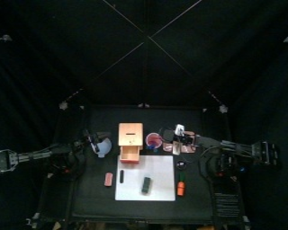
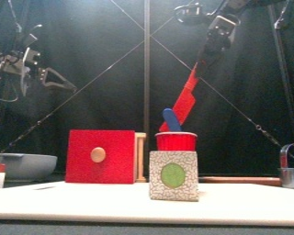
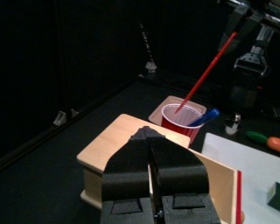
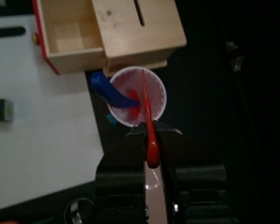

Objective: Place sushi on board then cut the sushi with the knife then place the pieces on the plate
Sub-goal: Grasp knife edge with left hand

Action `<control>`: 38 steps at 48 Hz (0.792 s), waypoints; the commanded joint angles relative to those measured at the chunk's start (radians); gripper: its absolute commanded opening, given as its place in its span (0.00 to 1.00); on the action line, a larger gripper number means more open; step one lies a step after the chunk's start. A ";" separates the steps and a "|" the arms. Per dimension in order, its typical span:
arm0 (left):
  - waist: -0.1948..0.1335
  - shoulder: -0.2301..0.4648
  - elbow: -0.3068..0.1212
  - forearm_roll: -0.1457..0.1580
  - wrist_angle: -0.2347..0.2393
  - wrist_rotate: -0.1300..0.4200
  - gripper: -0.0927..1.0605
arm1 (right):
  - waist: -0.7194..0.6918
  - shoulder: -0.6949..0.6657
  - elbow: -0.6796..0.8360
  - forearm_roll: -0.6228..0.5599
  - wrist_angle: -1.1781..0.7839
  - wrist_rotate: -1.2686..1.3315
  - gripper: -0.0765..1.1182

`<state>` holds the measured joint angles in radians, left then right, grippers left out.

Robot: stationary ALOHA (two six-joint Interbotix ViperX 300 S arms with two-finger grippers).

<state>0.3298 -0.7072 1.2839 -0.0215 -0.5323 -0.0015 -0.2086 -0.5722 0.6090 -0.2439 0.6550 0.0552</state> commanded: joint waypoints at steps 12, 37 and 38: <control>-0.120 0.227 -0.155 0.037 -0.081 0.006 0.65 | 0.029 -0.164 0.232 0.103 -0.469 -0.008 0.32; -0.213 0.503 -0.296 0.083 -0.146 -0.002 0.93 | 0.118 -0.049 0.313 0.107 -0.684 -0.008 0.32; -0.213 0.512 -0.305 0.084 -0.146 -0.002 0.93 | 0.118 -0.043 0.313 0.107 -0.687 -0.008 0.32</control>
<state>0.1243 -0.2224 1.0293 0.0629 -0.6688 -0.0031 -0.0905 -0.6259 0.9419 -0.1396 -0.0153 0.0491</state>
